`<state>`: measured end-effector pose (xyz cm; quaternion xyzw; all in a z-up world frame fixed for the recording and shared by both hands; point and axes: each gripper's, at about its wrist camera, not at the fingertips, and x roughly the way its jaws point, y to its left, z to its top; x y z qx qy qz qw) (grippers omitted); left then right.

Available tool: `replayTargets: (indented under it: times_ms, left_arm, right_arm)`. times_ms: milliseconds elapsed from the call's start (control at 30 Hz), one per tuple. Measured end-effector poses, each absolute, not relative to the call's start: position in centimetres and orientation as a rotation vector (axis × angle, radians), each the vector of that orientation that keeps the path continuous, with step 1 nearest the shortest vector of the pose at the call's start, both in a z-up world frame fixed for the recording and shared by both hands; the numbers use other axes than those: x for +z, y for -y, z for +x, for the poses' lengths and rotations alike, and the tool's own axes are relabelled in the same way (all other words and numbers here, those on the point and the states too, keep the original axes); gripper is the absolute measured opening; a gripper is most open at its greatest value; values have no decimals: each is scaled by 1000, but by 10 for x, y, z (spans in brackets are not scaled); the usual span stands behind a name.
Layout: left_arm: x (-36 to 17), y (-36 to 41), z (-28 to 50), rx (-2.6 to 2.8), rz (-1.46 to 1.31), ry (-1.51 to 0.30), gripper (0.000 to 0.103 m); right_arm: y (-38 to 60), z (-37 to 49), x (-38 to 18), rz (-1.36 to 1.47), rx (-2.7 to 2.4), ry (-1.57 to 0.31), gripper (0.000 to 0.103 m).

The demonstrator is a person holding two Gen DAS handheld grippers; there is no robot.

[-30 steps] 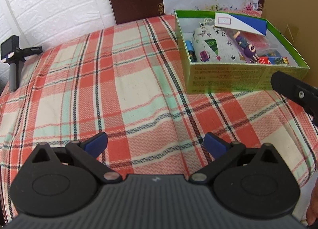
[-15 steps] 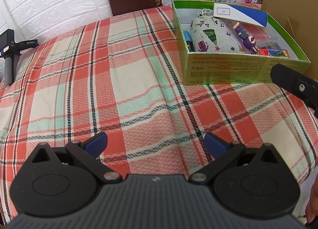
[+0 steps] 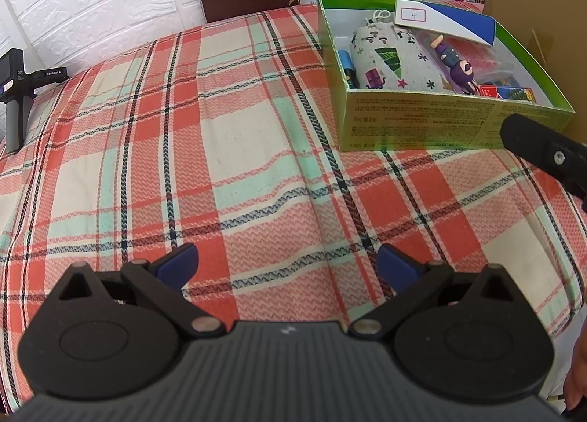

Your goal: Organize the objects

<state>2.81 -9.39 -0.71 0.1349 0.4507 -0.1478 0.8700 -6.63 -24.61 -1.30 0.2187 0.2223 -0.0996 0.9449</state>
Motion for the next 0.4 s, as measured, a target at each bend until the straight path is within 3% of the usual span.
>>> replayTargets:
  times_ms: [400]
  left_arm:
    - [0, 96, 23, -301, 320, -862, 103]
  right_arm:
    - [245, -64, -15, 442, -204, -452, 103]
